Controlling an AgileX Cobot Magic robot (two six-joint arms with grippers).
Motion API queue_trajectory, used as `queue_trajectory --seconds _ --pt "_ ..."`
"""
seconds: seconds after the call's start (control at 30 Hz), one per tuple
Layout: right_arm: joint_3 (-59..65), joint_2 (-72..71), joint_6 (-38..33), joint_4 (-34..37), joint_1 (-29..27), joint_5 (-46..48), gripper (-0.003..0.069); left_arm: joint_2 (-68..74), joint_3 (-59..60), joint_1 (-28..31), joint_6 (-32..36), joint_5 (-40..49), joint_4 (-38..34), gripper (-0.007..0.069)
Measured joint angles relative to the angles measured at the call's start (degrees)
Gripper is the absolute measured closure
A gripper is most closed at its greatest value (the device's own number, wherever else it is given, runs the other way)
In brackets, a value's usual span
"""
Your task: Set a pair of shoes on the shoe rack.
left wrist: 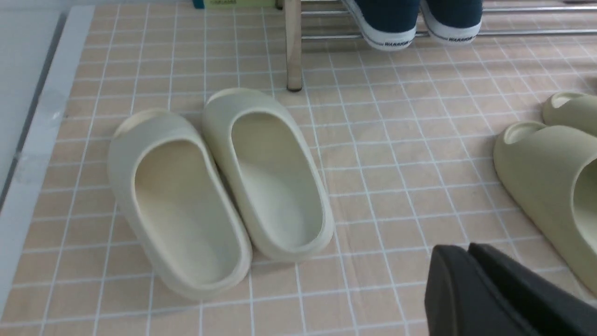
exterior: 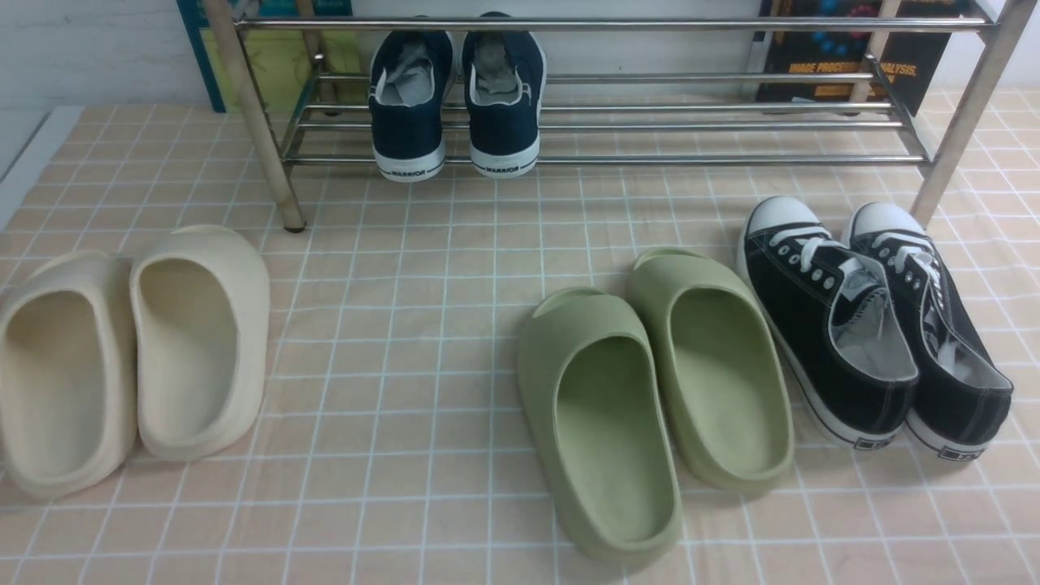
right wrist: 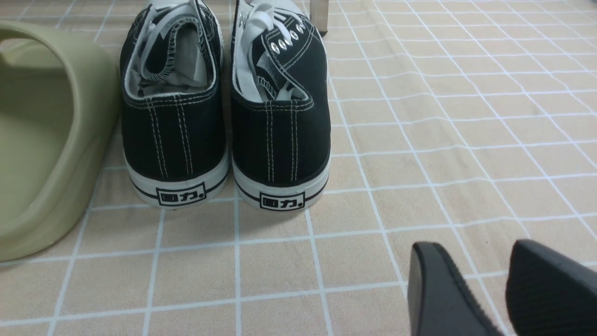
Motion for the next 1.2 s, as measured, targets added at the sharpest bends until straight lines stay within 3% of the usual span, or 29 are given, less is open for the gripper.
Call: queue_trajectory --seconds 0.33,0.53,0.73,0.9,1.07,1.2 --pt "0.0 0.0 0.0 0.0 0.0 0.0 0.0419 -2.2 2.0 0.0 -0.5 14.2 4.2 0.0554" --pt "0.0 0.0 0.0 0.0 0.0 0.0 0.0419 -2.6 2.7 0.4 -0.6 13.7 4.3 0.0553" --pt "0.0 0.0 0.0 0.0 0.0 0.0 0.0419 -6.7 8.1 7.2 0.2 1.0 0.4 0.0553" --pt "0.0 0.0 0.0 0.0 0.0 0.0 0.0419 -15.6 22.7 16.7 8.3 -23.2 -3.5 0.0553" --pt "0.0 0.0 0.0 0.0 0.0 0.0 0.0419 -22.1 35.6 23.2 10.3 -40.3 -6.6 0.0553" --pt "0.0 0.0 0.0 0.0 0.0 0.0 0.0419 -22.8 42.4 26.7 10.4 -45.2 -7.3 0.0553"
